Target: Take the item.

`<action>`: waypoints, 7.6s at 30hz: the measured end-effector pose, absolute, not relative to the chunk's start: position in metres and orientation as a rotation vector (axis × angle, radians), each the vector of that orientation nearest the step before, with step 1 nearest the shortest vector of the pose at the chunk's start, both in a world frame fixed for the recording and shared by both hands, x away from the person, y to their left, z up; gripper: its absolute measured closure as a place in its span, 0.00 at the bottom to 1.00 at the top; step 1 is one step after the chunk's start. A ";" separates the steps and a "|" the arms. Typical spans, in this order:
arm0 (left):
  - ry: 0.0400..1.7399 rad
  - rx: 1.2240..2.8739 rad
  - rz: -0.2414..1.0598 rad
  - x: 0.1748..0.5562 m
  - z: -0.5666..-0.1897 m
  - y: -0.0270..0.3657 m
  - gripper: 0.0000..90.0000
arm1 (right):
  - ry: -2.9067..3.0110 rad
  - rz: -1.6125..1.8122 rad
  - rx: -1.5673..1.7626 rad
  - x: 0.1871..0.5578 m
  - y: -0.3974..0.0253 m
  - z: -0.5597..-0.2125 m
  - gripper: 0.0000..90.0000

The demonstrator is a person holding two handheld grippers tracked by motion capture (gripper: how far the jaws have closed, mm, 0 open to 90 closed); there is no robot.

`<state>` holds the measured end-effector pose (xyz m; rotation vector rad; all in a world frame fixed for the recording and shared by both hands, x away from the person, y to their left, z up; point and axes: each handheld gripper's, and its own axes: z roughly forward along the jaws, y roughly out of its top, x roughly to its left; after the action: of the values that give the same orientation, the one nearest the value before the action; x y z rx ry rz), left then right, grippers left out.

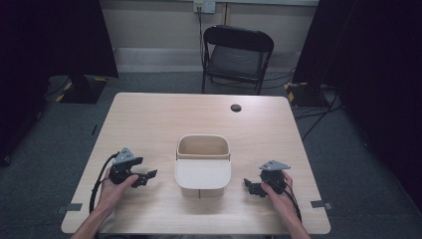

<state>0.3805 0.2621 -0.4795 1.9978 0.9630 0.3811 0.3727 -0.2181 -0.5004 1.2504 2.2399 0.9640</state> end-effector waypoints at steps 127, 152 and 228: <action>0.593 1.902 0.178 0.338 -0.441 0.192 0.34 | 2.239 0.966 1.249 0.373 -0.218 -0.501 0.13; 0.578 1.867 0.192 0.338 -0.431 0.194 0.33 | 2.240 0.967 1.250 0.373 -0.218 -0.501 0.13; 0.555 1.804 0.187 0.340 -0.406 0.192 0.31 | 2.239 0.966 1.250 0.373 -0.218 -0.501 0.13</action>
<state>0.3402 0.1924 -0.4057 1.8042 0.5555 0.1865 0.3731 -0.2180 -0.5006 1.2499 2.2385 0.9657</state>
